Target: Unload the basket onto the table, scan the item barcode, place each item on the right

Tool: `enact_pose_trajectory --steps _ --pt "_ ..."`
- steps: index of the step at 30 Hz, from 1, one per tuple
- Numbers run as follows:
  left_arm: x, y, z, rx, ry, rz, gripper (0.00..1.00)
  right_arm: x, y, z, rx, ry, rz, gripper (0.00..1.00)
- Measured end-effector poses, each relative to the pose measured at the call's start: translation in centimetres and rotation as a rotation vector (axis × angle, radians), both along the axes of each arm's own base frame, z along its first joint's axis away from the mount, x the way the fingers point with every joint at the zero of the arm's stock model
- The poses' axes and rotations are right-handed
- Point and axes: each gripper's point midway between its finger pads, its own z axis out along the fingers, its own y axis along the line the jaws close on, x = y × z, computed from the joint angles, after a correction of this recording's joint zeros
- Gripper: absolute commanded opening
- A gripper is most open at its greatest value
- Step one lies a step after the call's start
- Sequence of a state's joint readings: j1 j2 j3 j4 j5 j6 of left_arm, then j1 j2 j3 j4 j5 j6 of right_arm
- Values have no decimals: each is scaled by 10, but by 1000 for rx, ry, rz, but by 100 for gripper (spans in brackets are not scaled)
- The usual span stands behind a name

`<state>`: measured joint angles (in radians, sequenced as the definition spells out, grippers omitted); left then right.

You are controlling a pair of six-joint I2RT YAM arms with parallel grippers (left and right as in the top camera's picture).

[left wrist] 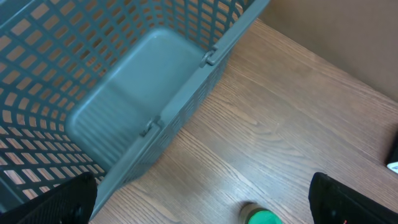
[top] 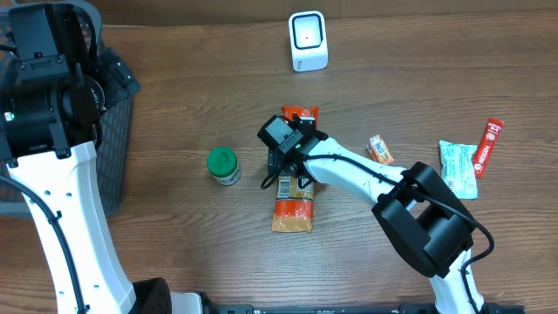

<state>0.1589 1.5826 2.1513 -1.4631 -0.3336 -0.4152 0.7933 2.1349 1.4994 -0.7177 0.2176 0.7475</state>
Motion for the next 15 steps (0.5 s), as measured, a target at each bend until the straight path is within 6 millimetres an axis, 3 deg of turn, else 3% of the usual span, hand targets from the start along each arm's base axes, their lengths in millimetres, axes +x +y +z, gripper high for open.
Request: enact_pose_trajectory --steps 3,6,12,15 --pt "0 0 0 0 0 0 100 0 0 0 0 0 0 99" --pt "0 0 0 0 0 0 99 -1 0 0 -3 2 3 91" --pt "0 0 0 0 1 0 100 -3 -3 -1 -31 12 54 53" --pt "0 0 0 0 0 0 100 -5 -5 3 -62 27 99 47"
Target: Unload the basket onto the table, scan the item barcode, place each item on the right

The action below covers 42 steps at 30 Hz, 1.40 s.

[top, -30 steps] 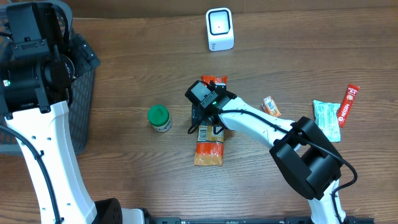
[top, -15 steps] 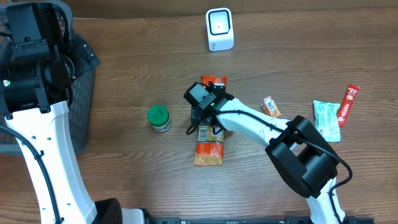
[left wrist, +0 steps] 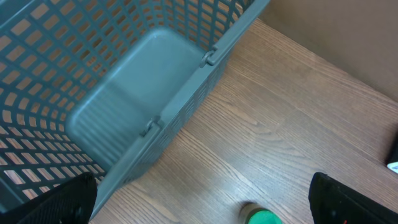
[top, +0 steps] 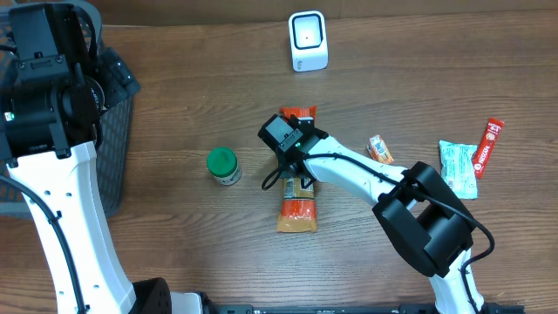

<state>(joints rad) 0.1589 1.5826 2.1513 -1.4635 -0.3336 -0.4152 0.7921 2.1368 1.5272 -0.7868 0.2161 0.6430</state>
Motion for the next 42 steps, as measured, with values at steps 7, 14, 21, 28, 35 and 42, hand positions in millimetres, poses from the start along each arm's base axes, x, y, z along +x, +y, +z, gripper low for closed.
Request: enact_pose_trajectory --steps 7,14,21,28,35,42 --pt "0 0 0 0 0 0 100 -8 1 4 -94 46 246 54" --pt "0 0 0 1 0 0 99 -47 -18 3 -248 211 606 61" --pt "0 0 0 0 0 0 100 -47 -22 3 -258 229 705 79" --pt "0 0 0 0 0 0 100 -55 -14 1 -195 258 730 80" --pt "0 0 0 0 0 0 100 -59 -15 -5 -179 275 738 72" --pt "0 0 0 0 0 0 100 -60 -15 -5 -174 278 740 77"
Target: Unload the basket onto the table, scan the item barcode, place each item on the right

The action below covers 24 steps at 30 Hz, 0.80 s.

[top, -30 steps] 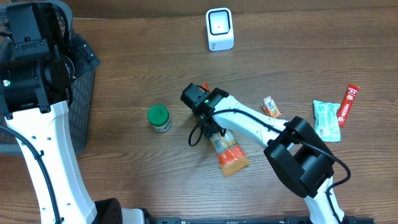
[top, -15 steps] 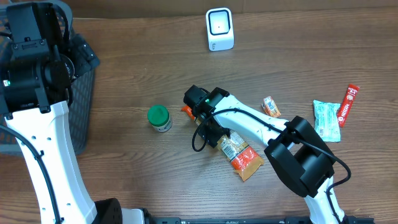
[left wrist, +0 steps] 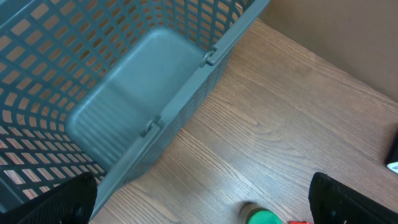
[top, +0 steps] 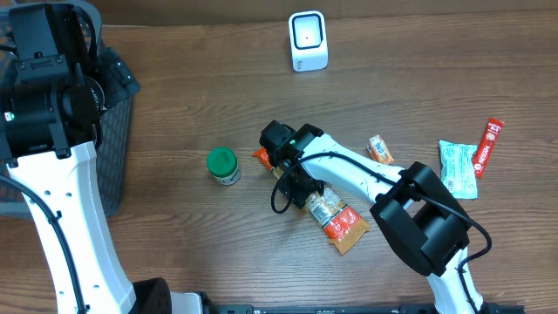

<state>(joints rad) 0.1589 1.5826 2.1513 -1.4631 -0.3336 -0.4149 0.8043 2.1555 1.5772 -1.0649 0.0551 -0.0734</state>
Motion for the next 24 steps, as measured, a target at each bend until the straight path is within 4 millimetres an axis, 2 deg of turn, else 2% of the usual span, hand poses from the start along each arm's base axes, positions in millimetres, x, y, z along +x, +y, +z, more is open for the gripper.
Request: enact_pose_trajectory --steps 5,8,9,12,13,16,18,24 --pt "0 0 0 0 0 0 100 -1 0 0 1 5 3 77" --pt "0 0 0 0 0 0 100 -1 1 0 5 7 3 68" --pt "0 0 0 0 0 1 100 -2 1 0 8 11 4 63" --pt "0 0 0 0 0 0 100 -2 3 1 21 21 2 28" --pt "0 0 0 0 0 0 100 -2 3 2 26 22 4 21" --pt "0 0 0 0 0 0 100 -1 6 12 48 15 -2 22" --pt "0 0 0 0 0 0 100 -1 8 12 56 15 -1 27" --pt "0 0 0 0 0 0 100 -2 8 12 57 21 -1 28"
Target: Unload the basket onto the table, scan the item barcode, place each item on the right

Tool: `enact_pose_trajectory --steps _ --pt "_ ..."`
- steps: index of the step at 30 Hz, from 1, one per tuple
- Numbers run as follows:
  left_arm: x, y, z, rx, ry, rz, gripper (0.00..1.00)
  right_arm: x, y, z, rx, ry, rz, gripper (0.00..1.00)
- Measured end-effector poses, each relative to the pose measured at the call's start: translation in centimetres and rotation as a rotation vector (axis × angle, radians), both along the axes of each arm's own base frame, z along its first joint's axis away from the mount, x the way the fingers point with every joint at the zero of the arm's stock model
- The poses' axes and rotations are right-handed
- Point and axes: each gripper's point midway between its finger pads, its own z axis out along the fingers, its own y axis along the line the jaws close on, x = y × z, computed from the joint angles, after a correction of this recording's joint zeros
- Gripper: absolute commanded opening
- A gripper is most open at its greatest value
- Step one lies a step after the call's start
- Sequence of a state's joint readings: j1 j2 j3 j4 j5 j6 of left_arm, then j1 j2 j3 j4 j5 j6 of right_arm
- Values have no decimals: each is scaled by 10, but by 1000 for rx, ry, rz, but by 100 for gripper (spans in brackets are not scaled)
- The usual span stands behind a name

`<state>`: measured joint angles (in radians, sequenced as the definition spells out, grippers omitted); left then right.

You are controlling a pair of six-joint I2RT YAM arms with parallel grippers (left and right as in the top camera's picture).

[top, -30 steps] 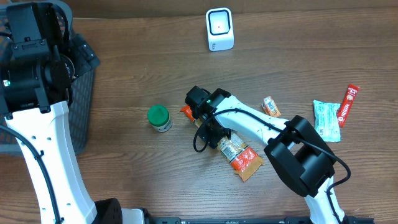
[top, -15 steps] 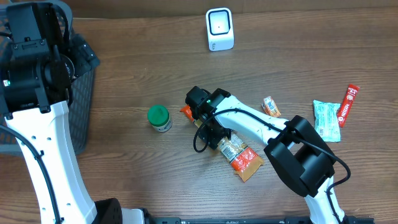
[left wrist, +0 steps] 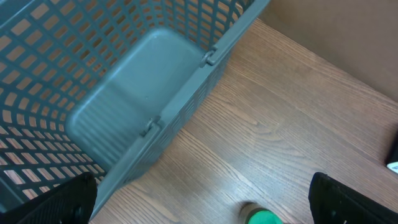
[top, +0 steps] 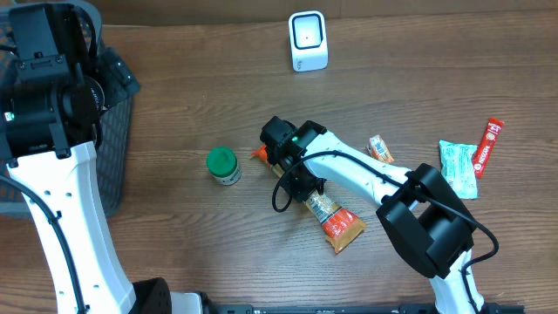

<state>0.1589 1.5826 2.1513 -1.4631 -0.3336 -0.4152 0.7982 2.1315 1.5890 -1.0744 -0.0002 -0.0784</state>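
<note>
An orange snack bag (top: 331,218) lies slantwise on the table, from upper left to lower right. My right gripper (top: 293,177) sits over the bag's upper half and appears shut on it; its body hides the jaws. The white barcode scanner (top: 308,41) stands at the far edge with its face up. High at the left, my left gripper (left wrist: 208,202) is open and holds nothing, its fingertips (left wrist: 69,199) at the bottom corners of its wrist view.
A grey mesh basket (left wrist: 124,81) stands at the left edge under my left arm. A green-lidded jar (top: 223,166) is left of the bag. A small orange packet (top: 379,148), a green-white packet (top: 458,168) and a red stick (top: 490,136) lie at the right.
The bag and my right gripper have shifted only slightly. The bag's orange tip no longer shows at the bottom edge of the left wrist view. My left arm has not moved.
The bag first lay lengthwise toward the scanner with my right gripper on its upper part. Then it was a little lower on the table. Later it was turned slantwise, its free end pointing lower right, and it lies so now. My left arm stayed still.
</note>
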Motion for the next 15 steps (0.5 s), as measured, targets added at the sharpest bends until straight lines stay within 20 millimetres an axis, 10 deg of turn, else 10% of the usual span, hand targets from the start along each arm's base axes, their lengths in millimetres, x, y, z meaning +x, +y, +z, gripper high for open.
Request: enact_pose_trajectory --steps 15 --pt "0 0 0 0 0 0 100 -7 6 -4 29 44 -4 56"
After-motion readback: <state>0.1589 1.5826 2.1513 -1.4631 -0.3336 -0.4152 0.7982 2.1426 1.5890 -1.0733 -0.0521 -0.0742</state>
